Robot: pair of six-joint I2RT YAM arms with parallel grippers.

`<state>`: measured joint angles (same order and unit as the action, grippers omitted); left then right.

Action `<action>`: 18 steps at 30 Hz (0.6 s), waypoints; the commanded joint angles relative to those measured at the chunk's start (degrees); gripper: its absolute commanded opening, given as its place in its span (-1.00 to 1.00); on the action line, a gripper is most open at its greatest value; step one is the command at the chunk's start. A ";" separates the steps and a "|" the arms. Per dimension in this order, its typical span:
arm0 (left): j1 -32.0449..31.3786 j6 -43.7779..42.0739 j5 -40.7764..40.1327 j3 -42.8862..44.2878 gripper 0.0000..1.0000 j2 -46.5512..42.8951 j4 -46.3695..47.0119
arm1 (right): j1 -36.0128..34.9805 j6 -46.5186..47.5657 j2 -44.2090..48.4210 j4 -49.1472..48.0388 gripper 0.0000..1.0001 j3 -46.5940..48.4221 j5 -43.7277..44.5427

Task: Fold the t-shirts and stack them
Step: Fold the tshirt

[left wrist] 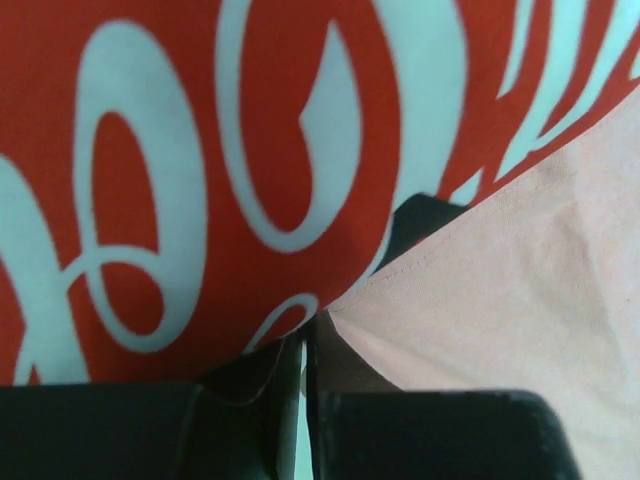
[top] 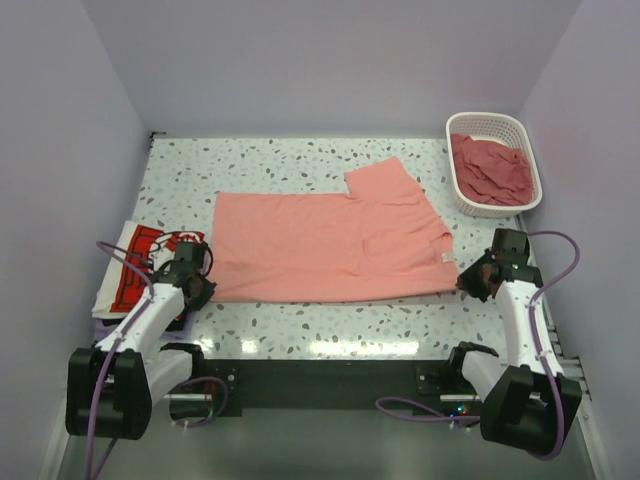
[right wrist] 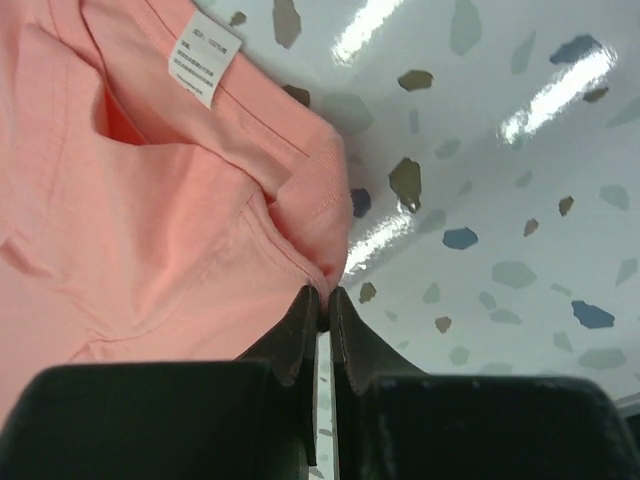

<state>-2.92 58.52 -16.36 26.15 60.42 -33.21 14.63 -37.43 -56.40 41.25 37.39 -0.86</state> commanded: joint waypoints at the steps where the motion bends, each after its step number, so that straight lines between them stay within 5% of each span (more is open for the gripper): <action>1: -0.69 4.22 -4.03 -0.31 -0.78 -1.27 -4.66 | 0.57 -1.15 2.78 4.44 -0.96 -0.91 2.00; 3: -0.69 4.84 -4.47 0.04 -0.36 -1.19 -5.72 | 0.57 -2.20 3.14 4.98 -0.81 -1.35 2.36; 7: -0.69 4.06 -4.30 1.61 0.21 -2.85 -6.34 | 0.66 -2.56 2.35 4.89 -0.07 -0.56 1.49; 9: -0.77 3.62 -4.29 3.02 0.46 -4.43 -7.39 | 0.57 -0.63 1.39 3.48 0.07 0.93 0.95; 18: -1.30 -4.37 -0.61 16.81 0.56 -3.92 -2.84 | -0.21 5.35 1.13 -8.72 0.29 4.97 -8.45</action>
<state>-3.57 58.39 -18.13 37.56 55.16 -39.94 15.00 -34.33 -55.09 39.72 39.20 -5.39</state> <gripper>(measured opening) 0.779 0.645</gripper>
